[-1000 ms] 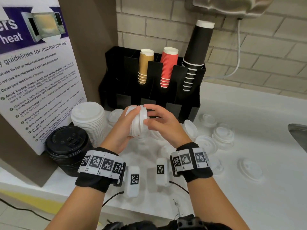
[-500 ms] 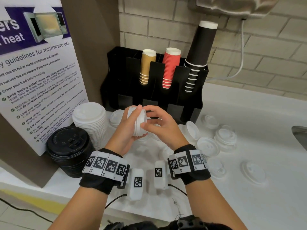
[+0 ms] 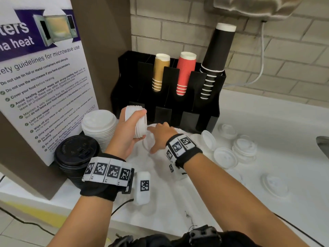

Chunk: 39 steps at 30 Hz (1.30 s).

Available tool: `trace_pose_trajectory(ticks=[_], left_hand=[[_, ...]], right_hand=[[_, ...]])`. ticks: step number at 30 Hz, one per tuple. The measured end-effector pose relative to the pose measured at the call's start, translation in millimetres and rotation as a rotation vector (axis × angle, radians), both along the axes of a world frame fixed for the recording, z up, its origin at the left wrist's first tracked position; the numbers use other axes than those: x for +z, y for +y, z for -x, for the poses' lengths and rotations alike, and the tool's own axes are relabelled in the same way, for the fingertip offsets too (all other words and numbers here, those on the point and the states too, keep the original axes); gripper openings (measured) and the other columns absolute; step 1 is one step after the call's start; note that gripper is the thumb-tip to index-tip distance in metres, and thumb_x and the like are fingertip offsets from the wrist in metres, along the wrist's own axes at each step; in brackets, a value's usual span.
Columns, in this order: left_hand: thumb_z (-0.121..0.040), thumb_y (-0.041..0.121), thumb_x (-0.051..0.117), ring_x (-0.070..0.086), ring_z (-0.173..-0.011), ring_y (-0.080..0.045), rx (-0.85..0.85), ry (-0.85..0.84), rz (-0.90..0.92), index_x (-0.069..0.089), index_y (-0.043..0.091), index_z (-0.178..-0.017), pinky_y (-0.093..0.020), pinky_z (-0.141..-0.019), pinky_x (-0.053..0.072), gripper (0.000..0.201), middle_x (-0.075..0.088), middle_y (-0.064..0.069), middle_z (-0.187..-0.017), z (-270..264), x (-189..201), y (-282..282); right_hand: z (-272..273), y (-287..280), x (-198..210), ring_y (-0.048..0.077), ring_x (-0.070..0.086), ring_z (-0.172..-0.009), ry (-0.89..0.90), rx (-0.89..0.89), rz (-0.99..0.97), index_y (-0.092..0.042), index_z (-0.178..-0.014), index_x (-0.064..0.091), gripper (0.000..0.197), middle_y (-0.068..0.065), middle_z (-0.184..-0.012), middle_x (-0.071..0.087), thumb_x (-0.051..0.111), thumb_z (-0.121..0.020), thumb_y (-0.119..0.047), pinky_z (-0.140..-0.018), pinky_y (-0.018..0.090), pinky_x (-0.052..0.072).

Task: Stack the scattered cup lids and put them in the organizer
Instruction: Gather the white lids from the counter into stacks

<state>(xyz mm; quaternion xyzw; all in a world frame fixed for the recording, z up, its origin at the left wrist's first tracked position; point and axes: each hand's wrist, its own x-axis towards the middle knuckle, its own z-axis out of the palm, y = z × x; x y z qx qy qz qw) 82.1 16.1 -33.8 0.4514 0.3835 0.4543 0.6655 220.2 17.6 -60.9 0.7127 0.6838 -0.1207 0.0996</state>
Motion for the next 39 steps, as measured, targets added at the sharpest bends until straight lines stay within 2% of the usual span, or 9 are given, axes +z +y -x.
trace_pose_trajectory(ticks=[4,7,10,12,16,21,25,32,39], left_hand=[[-0.09,0.032,0.063,0.057,-0.105,-0.02,0.005,0.007,0.01,0.047,0.032,-0.124,-0.032,-0.068,0.05,0.038,0.056,0.0,-0.116,0,-1,-3],[-0.09,0.031,0.063,0.059,-0.104,-0.023,-0.002,0.019,0.019,0.047,0.029,-0.127,-0.034,-0.07,0.051,0.04,0.057,-0.006,-0.119,0,-3,-5],[-0.091,0.029,0.062,0.06,-0.101,-0.02,-0.008,0.007,0.043,0.049,0.028,-0.124,-0.032,-0.069,0.052,0.036,0.058,-0.005,-0.116,-2,-5,-6],[-0.091,0.03,0.062,0.06,-0.104,-0.02,-0.029,0.008,0.061,0.049,0.024,-0.13,-0.031,-0.067,0.052,0.041,0.059,-0.006,-0.12,-3,-6,-8],[-0.091,0.031,0.062,0.062,-0.103,-0.019,-0.088,0.016,0.057,0.048,0.025,-0.133,-0.024,-0.058,0.053,0.045,0.06,-0.005,-0.12,-10,-7,-15],[-0.092,0.031,0.06,0.065,-0.101,-0.022,-0.135,-0.015,0.07,0.048,0.023,-0.134,-0.031,-0.064,0.054,0.046,0.064,-0.009,-0.118,-16,-6,-22],[-0.089,0.038,0.06,0.063,-0.107,-0.024,-0.187,-0.002,0.073,0.049,0.024,-0.133,-0.037,-0.076,0.054,0.047,0.062,-0.011,-0.123,-17,-5,-26],[-0.092,0.047,0.053,0.061,-0.112,-0.021,-0.246,0.036,0.021,0.048,0.028,-0.131,-0.036,-0.08,0.053,0.044,0.061,-0.006,-0.126,-19,-3,-33],[-0.093,0.045,0.053,0.062,-0.112,-0.025,-0.232,-0.017,0.007,0.049,0.028,-0.125,-0.041,-0.085,0.054,0.037,0.059,-0.01,-0.124,-23,2,-38]], right_hand=[[11,7,-6,0.03,0.036,-0.129,-0.138,0.039,-0.023,-0.02,-0.147,0.028,0.089,0.011,-0.139,0.039,0.077,-0.075,-0.042,-0.101,0.043,0.04],[9,2,-5,0.029,0.053,-0.113,-0.018,0.025,-0.146,-0.013,-0.136,0.044,0.061,0.011,-0.128,0.049,0.072,-0.083,-0.022,-0.091,0.039,0.05],[1,-9,3,0.028,0.059,-0.096,0.259,-0.081,-0.275,-0.007,-0.111,0.056,0.023,0.011,-0.107,0.056,0.059,-0.089,-0.012,-0.08,0.035,0.051],[-6,-20,9,0.026,0.059,-0.086,0.587,-0.226,-0.364,-0.008,-0.098,0.051,0.011,0.008,-0.095,0.055,0.055,-0.091,-0.016,-0.072,0.035,0.053],[-7,-51,19,0.014,0.057,-0.092,1.191,-0.347,-0.395,-0.019,-0.113,0.042,0.019,-0.002,-0.104,0.052,0.045,-0.095,-0.017,-0.06,0.02,0.055],[-12,-81,19,0.017,0.061,-0.111,1.674,-0.29,-0.243,-0.03,-0.13,0.053,0.032,0.001,-0.125,0.058,0.046,-0.099,-0.027,-0.088,0.032,0.055],[-17,-93,19,0.013,0.062,-0.108,1.559,-0.274,-0.342,-0.027,-0.134,0.051,0.035,0.003,-0.118,0.061,0.049,-0.099,-0.025,-0.083,0.026,0.055],[-19,-98,26,0.011,0.064,-0.102,1.48,-0.266,-0.457,-0.033,-0.13,0.055,0.036,-0.007,-0.102,0.067,0.05,-0.097,-0.02,-0.085,0.028,0.055],[-18,-98,27,0.02,0.062,-0.107,1.462,-0.234,-0.498,-0.031,-0.123,0.058,0.035,0.013,-0.115,0.061,0.059,-0.092,-0.016,-0.082,0.033,0.058]])
